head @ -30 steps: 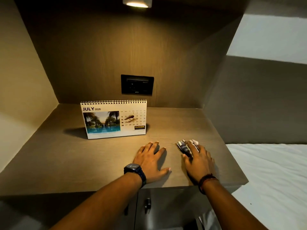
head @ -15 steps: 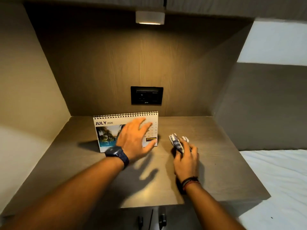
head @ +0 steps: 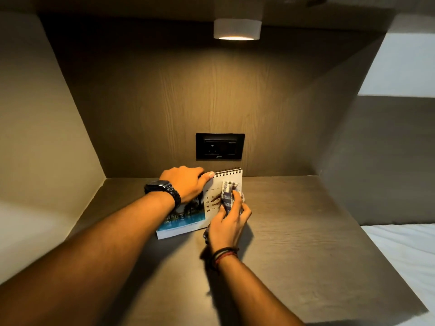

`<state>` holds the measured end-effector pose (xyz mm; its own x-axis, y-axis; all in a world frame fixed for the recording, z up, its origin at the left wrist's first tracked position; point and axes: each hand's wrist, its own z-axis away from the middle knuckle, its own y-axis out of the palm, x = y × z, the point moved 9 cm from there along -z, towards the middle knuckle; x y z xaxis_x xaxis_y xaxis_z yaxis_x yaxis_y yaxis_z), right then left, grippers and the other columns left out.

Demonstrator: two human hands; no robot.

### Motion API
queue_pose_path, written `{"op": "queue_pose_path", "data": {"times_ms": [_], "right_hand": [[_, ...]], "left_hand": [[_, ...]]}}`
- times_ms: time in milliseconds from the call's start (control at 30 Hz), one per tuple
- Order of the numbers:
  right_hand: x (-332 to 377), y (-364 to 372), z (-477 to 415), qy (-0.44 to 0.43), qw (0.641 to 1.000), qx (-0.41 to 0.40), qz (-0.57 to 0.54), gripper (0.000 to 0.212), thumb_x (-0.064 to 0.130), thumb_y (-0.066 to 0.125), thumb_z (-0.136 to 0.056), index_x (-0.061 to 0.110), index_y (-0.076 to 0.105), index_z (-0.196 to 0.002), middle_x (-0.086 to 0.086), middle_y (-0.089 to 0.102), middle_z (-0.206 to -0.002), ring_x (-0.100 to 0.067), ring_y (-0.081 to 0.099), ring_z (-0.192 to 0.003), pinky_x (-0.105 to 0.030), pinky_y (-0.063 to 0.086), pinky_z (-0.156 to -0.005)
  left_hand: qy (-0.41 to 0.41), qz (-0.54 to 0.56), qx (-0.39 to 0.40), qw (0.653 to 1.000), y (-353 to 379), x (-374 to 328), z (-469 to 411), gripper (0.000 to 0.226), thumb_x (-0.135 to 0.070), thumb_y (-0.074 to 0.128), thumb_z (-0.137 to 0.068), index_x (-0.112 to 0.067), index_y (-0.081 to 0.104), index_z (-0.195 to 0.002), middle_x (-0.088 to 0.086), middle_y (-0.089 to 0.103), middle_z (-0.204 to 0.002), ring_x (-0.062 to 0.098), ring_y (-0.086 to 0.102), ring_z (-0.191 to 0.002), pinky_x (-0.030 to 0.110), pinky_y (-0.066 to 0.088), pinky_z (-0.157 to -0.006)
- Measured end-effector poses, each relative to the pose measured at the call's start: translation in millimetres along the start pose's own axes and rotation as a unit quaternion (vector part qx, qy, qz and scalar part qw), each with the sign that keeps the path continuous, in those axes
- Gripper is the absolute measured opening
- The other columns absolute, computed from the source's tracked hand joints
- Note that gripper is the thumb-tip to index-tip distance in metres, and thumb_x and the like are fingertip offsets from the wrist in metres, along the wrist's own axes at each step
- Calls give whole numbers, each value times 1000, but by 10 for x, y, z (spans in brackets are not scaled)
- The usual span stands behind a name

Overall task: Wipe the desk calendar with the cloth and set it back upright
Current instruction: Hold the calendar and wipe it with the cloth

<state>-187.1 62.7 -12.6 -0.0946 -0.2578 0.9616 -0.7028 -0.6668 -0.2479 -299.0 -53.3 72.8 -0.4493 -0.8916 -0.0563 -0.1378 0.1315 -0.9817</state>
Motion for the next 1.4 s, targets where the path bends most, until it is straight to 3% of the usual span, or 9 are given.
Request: {"op": "queue_pose_path", "data": {"times_ms": [167, 367, 600, 800, 967, 1067, 1200, 1267, 1400], "right_hand": [[-62, 80, -73, 43, 999, -10, -13, 51, 8, 49, -91, 27, 43, -138, -11, 36, -141, -31, 55, -116, -45, 53, -94], [-69, 240, 222, -15, 999, 36, -22, 56, 1, 51, -88, 25, 46, -138, -7, 36, -147, -23, 48, -129, -36, 44, -108], [-117, 136, -34, 109, 993, -29, -41, 58, -1, 46, -89, 25, 41, -141, -6, 32, -152, -28, 45, -132, -37, 42, -107], [-109, 272, 271, 30, 999, 40, -6, 57, -4, 47, -87, 22, 45, -138, -4, 35, -150, -23, 45, -132, -32, 37, -112], [-207, 107, -27, 133, 991, -3, -30, 60, -4, 43, -90, 22, 36, -143, -7, 30, -153, -27, 44, -132, -33, 36, -109], [-110, 138, -42, 129, 991, 0, -32, 60, -2, 42, -90, 24, 35, -144, -8, 28, -155, -29, 41, -135, -42, 38, -112], [-60, 278, 286, 51, 997, 60, -9, 60, -5, 44, -88, 22, 40, -141, -4, 31, -154, -23, 43, -135, -26, 33, -110], [-168, 251, 267, 69, 995, 66, 13, 60, -3, 44, -88, 22, 38, -142, -3, 32, -153, -22, 43, -135, -25, 34, -109], [-317, 96, -47, 174, 984, 11, -48, 57, -1, 42, -92, 21, 34, -144, -9, 35, -152, -32, 48, -130, -47, 45, -106]], "left_hand": [[-12, 8, 3, 1000, 57, -175, -82, 57, -66, 16, -87, -31, 59, -95, 3, 68, -93, 26, 59, -77, 31, 32, -50], [1, -5, -26, 1000, 20, -171, -43, 55, -67, 15, -86, -30, 56, -89, 3, 68, -87, 27, 58, -72, 31, 26, -47], [1, 1, -17, 1000, 20, -182, -17, 51, -66, 14, -87, -31, 51, -82, 2, 67, -85, 23, 50, -64, 32, 32, -51], [7, -3, -25, 1000, 21, -186, -20, 55, -67, 13, -86, -30, 54, -86, 1, 67, -83, 22, 50, -63, 32, 30, -50], [5, 5, -33, 999, 12, -190, 20, 53, -66, 12, -87, -30, 51, -83, 0, 66, -81, 22, 50, -63, 33, 33, -51], [18, 10, -34, 999, 12, -214, 19, 49, -64, 14, -88, -31, 50, -82, 0, 66, -89, 21, 54, -75, 34, 36, -55], [15, 23, -3, 1000, 86, -200, -6, 61, -65, 12, -87, -31, 57, -112, -3, 53, -132, 26, 37, -127, 48, 43, -88], [13, 22, 4, 1000, 110, -192, -14, 69, -67, 8, -84, -31, 53, -121, -2, 46, -140, 27, 28, -133, 51, 39, -95], [12, 19, -4, 1000, 108, -184, -20, 68, -67, 8, -85, -31, 54, -120, -1, 45, -141, 29, 27, -134, 51, 38, -98]]}}
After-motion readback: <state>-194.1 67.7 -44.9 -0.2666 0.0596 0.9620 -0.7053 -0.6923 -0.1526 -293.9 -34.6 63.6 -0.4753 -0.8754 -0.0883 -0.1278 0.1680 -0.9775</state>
